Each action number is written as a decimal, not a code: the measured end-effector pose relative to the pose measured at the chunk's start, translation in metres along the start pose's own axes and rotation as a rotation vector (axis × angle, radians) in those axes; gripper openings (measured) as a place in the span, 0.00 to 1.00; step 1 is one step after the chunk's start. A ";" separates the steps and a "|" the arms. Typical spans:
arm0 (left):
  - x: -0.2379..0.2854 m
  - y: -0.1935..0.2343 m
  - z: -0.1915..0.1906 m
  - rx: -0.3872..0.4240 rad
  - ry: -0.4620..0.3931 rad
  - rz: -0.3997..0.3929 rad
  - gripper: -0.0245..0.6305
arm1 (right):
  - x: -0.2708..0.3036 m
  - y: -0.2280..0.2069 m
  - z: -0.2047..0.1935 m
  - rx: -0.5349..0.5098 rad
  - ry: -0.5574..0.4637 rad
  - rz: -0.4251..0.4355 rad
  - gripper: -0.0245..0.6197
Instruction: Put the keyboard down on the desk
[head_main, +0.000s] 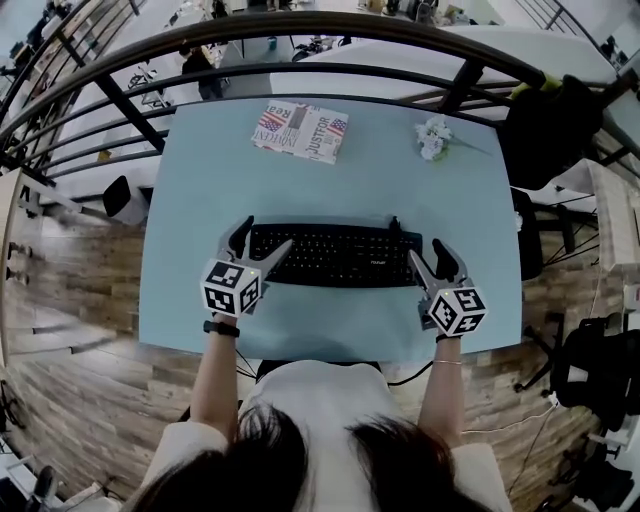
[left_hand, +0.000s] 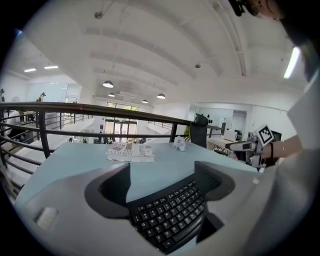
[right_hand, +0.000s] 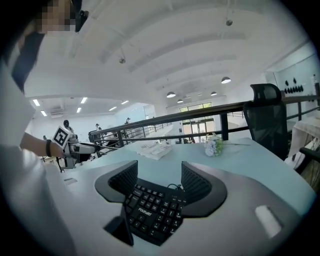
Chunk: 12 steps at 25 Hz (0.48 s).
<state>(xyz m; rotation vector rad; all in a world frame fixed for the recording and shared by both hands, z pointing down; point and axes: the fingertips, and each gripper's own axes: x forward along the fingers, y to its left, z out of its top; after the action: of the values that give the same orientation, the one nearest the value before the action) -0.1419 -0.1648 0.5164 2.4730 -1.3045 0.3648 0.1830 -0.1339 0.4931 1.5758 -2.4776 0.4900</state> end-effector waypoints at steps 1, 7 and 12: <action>-0.002 -0.003 0.006 0.004 -0.015 -0.005 0.73 | -0.002 0.003 0.007 -0.008 -0.013 0.005 0.46; -0.025 -0.025 0.042 0.002 -0.120 -0.047 0.68 | -0.019 0.026 0.048 -0.076 -0.102 0.035 0.41; -0.053 -0.052 0.063 0.015 -0.185 -0.085 0.47 | -0.037 0.048 0.069 -0.117 -0.153 0.061 0.35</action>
<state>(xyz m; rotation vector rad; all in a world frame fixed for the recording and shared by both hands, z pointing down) -0.1232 -0.1228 0.4310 2.6167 -1.2634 0.1274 0.1579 -0.1088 0.4089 1.5500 -2.6192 0.2350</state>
